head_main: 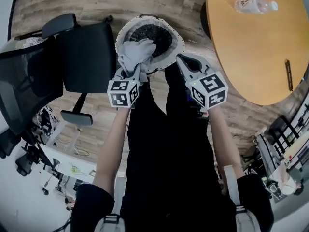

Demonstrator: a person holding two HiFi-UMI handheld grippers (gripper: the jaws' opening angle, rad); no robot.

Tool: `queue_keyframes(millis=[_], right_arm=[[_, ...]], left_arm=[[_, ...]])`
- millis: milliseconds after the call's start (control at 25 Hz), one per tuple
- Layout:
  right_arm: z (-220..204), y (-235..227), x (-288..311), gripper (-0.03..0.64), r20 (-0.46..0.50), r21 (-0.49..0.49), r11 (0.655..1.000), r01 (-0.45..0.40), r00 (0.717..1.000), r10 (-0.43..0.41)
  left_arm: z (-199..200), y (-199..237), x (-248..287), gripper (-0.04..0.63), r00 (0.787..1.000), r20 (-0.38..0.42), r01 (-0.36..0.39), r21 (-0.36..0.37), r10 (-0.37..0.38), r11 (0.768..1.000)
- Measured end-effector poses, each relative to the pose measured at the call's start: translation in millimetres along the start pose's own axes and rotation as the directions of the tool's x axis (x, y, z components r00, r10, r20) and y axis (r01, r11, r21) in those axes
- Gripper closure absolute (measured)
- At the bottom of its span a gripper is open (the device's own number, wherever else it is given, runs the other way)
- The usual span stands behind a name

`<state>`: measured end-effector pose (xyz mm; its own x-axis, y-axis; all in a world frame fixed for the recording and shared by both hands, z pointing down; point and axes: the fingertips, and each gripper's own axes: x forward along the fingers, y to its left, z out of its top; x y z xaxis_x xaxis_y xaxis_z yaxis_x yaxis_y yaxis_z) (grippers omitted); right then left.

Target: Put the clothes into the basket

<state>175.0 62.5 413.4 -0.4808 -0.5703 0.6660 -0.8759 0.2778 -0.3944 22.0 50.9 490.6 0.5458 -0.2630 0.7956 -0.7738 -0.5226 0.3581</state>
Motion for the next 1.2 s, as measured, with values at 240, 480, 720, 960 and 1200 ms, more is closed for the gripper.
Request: queue_keyframes(millis=[240, 480, 720, 960, 1200], right_arm=[[-20, -42, 45, 0.598, -0.048, 0.019, 0.999, -0.037, 0.998, 0.037], [-59, -62, 82, 0.598, -0.11, 0.025, 0.998, -0.057, 0.992, 0.059], [-98, -77, 113, 0.598, -0.15, 0.053, 0.996, -0.074, 0.985, 0.081], [-120, -105, 134, 0.598, -0.168, 0.055, 0.996, -0.066, 0.983, 0.075], [-140, -125, 144, 0.598, -0.192, 0.05, 0.996, -0.072, 0.978, 0.08]], left_arm=[[-25, 10, 60, 0.531, 0.998, -0.059, -0.013, 0.039, 0.015, 0.999], [-58, 22, 126, 0.531, 0.995, -0.101, -0.011, 0.056, 0.017, 0.998], [-97, 36, 183, 0.531, 0.987, -0.161, 0.024, 0.104, -0.007, 0.994], [-123, 48, 248, 0.531, 0.978, -0.209, 0.066, 0.187, -0.027, 0.98], [-150, 65, 312, 0.531, 0.969, -0.249, 0.044, 0.203, 0.008, 0.978]])
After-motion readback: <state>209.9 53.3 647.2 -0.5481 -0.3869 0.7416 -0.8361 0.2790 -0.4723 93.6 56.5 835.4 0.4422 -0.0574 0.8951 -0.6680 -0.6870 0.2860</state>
